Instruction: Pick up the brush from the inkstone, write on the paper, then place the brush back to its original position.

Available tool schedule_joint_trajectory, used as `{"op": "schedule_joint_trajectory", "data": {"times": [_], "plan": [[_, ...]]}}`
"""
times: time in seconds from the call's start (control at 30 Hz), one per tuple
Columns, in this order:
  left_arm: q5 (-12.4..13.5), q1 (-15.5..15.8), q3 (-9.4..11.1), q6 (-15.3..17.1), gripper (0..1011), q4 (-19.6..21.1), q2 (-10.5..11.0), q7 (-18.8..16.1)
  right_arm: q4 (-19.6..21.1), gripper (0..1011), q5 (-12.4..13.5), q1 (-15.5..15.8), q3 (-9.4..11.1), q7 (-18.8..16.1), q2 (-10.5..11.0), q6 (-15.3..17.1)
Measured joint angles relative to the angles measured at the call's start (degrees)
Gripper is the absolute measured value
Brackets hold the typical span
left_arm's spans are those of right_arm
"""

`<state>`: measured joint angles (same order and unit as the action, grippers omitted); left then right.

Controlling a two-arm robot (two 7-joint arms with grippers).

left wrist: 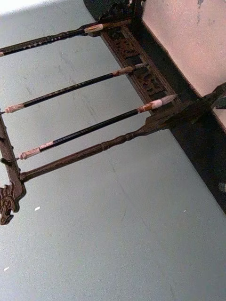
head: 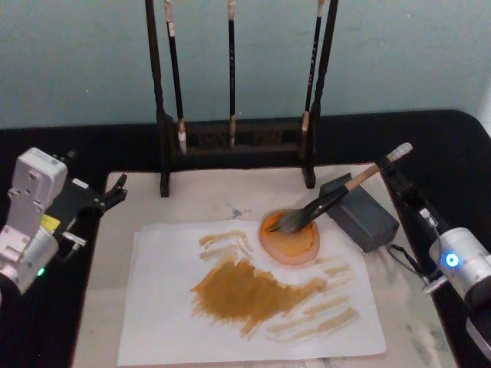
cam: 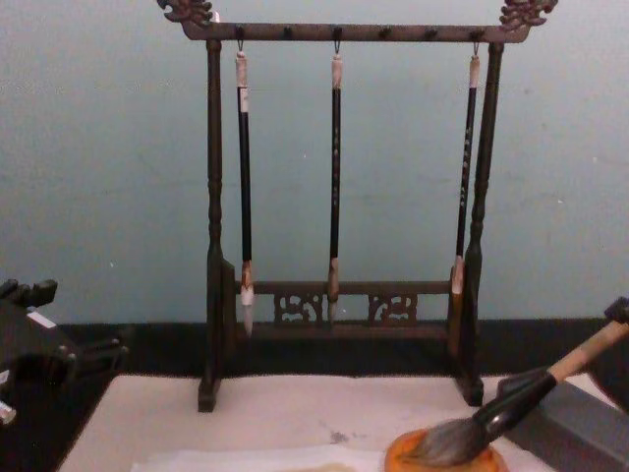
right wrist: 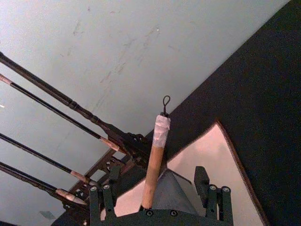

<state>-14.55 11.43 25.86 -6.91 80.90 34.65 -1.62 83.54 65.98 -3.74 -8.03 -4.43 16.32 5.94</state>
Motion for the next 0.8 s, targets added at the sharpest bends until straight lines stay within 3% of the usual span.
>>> {"op": "schedule_joint_trajectory", "data": {"times": [0.27,0.4,0.53,0.8], "plan": [[0.0,0.0,0.0,0.0,1010,0.0,0.0,0.0,5.28,1000,0.02,4.14,-0.08,2.09,1.83,-1.8],[0.0,0.0,0.0,0.0,1010,0.0,0.0,0.0,8.04,1000,-2.46,5.67,-0.96,3.33,3.25,-3.58],[0.0,0.0,0.0,0.0,1010,0.0,0.0,0.0,10.48,1000,-8.64,6.55,-2.61,5.65,4.63,-5.65],[0.0,0.0,0.0,0.0,1010,0.0,0.0,0.0,11.11,1000,-26.42,4.94,-7.63,11.88,6.44,-8.2]]}}
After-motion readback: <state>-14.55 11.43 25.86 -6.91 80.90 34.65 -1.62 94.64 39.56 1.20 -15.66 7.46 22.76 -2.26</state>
